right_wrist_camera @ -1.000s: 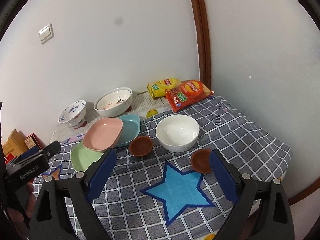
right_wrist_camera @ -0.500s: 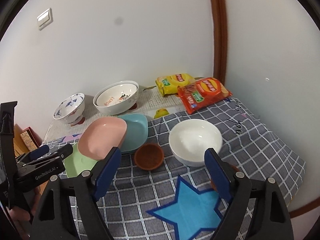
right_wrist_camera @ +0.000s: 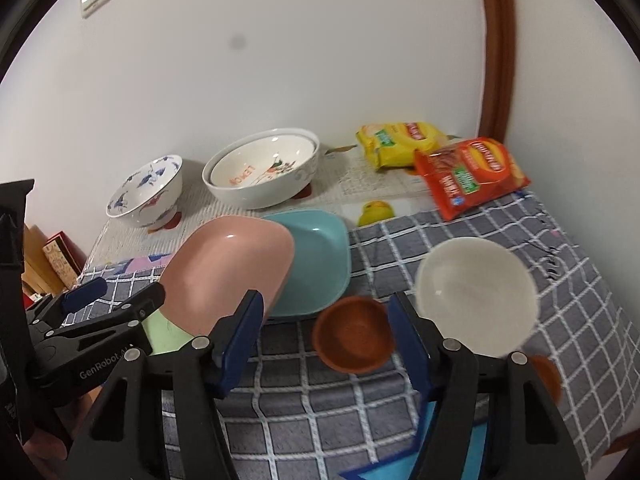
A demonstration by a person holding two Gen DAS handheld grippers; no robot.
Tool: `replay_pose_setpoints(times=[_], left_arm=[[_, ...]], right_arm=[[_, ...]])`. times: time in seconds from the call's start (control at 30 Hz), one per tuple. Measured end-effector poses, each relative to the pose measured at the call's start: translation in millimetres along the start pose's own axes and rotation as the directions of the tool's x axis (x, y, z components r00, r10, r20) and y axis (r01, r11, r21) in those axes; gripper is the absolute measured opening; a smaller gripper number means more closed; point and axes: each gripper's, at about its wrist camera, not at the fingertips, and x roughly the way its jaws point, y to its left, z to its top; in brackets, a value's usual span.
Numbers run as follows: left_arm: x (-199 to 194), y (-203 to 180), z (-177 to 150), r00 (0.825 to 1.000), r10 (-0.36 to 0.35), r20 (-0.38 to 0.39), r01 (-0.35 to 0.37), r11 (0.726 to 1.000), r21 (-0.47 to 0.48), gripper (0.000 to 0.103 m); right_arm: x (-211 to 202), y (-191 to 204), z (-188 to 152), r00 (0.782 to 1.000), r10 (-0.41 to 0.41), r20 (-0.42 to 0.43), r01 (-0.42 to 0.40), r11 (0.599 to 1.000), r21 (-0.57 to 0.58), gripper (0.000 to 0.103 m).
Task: Organize plates and bowls
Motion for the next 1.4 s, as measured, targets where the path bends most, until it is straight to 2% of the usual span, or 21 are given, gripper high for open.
replay_pose_setpoints(times=[0.1,0.33,0.5,0.8,0.87,1.0,1.07,1.17,1.3,1.4], left_arm=[[11.3,1.3,7.2,1.000,0.016,0.002,-0.016,1.000,0.007,0.083],[37.9,3.1,20.5,1.000,-0.004,-0.020,0.004,1.000,0.019,0.080],[56.3,-1.4,27.3,0.999,-0.031,-0.037,0.032,0.999,0.035,0.076],[81.1,0.6,24.3,0.994,-0.093,-0.064,0.095,0.995,0.021,0.062],[85.7,0.6,24.0,0.992,-0.097,-0.083,0.099,0.995,0.018,0.054],[89.5,-0.4,21.5,0.988,-0.116,-0.099,0.119,0.993,0.022,0.044],[90.0,0.0,20.7,0.988,-0.114,-0.100,0.116,0.993,0.022,0.043],[89.2,1.6,20.6,0.988,-0.114,-0.102,0.116,0.993,0.009,0.043],[87.1,4.5,19.2,0.985,-0.139,-0.106,0.138,0.990,-0.018,0.033],[83.6,8.8,17.0,0.984,-0.144,-0.103,0.141,0.989,-0.038,0.025]], right_arm=[[15.3,6.6,3.2,0.999,0.031,-0.026,-0.032,0.999,-0.004,0.065],[40.1,15.9,11.9,0.999,0.042,-0.033,-0.043,0.999,-0.011,0.065],[59.9,15.8,15.3,0.998,0.041,-0.053,-0.041,0.999,0.004,0.059],[78.8,20.2,13.4,0.996,0.058,-0.070,-0.058,0.998,0.006,0.057],[82.8,22.8,12.1,0.996,0.052,-0.072,-0.052,0.999,0.001,0.056],[94.5,24.2,7.8,0.994,0.053,-0.098,-0.052,0.999,0.012,0.045],[98.4,22.9,5.7,0.993,0.049,-0.108,-0.047,0.999,0.019,0.041],[101.6,22.3,3.4,0.993,0.049,-0.108,-0.046,0.999,0.028,0.031],[106.5,23.4,1.7,0.989,0.091,-0.118,-0.087,0.995,0.038,0.016],[107.4,26.6,0.5,0.990,0.074,-0.118,-0.071,0.997,0.028,0.015]])
